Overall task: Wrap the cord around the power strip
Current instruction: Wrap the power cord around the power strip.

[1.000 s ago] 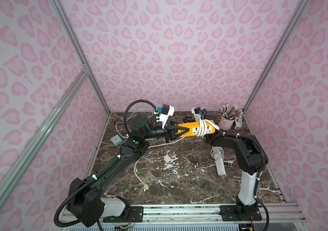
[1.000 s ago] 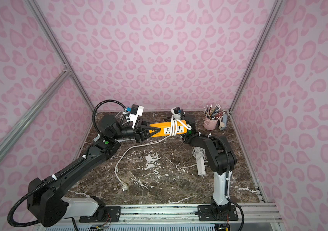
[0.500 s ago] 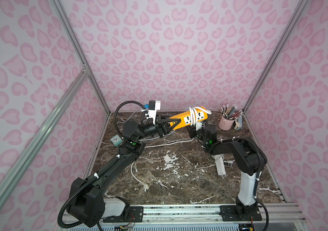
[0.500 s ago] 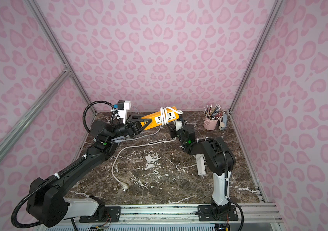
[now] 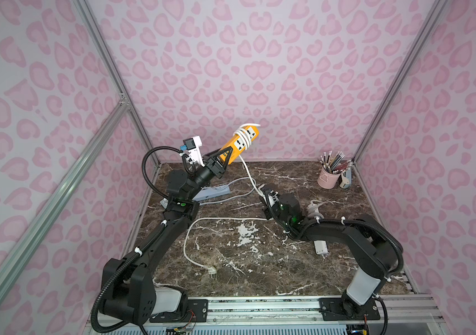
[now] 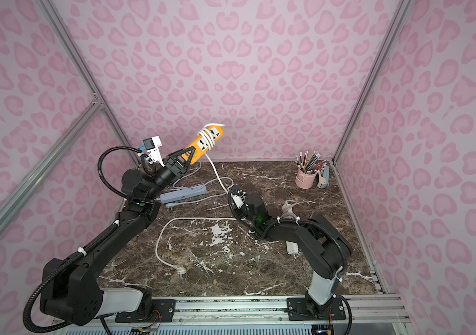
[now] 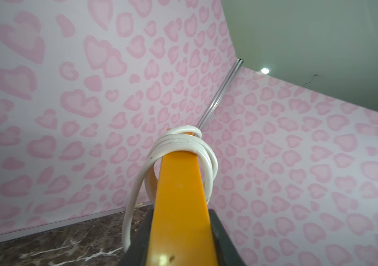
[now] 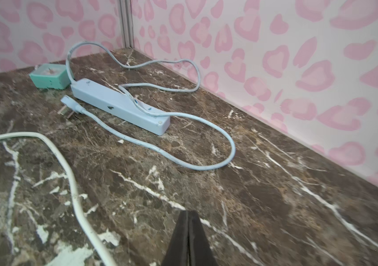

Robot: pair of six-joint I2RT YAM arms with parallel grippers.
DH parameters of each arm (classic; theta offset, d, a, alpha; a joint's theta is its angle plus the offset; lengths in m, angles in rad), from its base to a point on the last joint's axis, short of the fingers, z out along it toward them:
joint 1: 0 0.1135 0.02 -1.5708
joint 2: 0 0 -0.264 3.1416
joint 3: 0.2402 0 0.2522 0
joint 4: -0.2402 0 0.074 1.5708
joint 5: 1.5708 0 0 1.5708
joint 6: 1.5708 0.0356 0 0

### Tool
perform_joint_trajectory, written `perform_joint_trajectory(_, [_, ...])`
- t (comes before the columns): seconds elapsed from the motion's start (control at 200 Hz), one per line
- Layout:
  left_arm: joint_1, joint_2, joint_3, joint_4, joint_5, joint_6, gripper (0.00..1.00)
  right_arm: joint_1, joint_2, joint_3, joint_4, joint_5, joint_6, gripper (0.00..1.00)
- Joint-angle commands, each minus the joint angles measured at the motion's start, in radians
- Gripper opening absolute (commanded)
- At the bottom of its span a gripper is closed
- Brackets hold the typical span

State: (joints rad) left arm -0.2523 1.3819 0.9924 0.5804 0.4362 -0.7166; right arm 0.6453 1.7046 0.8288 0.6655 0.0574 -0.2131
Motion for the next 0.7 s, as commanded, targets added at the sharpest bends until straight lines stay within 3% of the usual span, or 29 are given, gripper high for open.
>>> perform_joint_trajectory(0.0, [0.004, 0.030, 0.054, -0.321, -0.324, 0.416, 0.03, 0.021, -0.091, -0.022, -0.073, 0.093, -0.160, 0.00])
perform_joint_trajectory(0.125, [-0.015, 0.097, 0.094, -0.501, -0.493, 0.631, 0.03, 0.045, -0.208, -0.023, -0.095, 0.091, -0.252, 0.00])
perform_joint_trajectory(0.255, [-0.067, 0.178, 0.176, -0.708, -0.493, 0.759, 0.03, 0.029, -0.249, 0.060, -0.146, 0.094, -0.325, 0.00])
perform_joint_trajectory(0.345, [-0.101, 0.214, 0.227, -0.834, -0.377, 0.801, 0.03, -0.003, -0.241, 0.145, -0.188, 0.060, -0.355, 0.00])
perform_joint_trajectory(0.58, [-0.209, 0.254, 0.322, -1.143, 0.091, 0.854, 0.03, -0.160, -0.102, 0.376, -0.288, -0.008, -0.402, 0.00])
perform_joint_trajectory(0.7, [-0.260, 0.206, 0.266, -1.115, 0.329, 0.846, 0.03, -0.236, 0.013, 0.498, -0.352, -0.104, -0.367, 0.00])
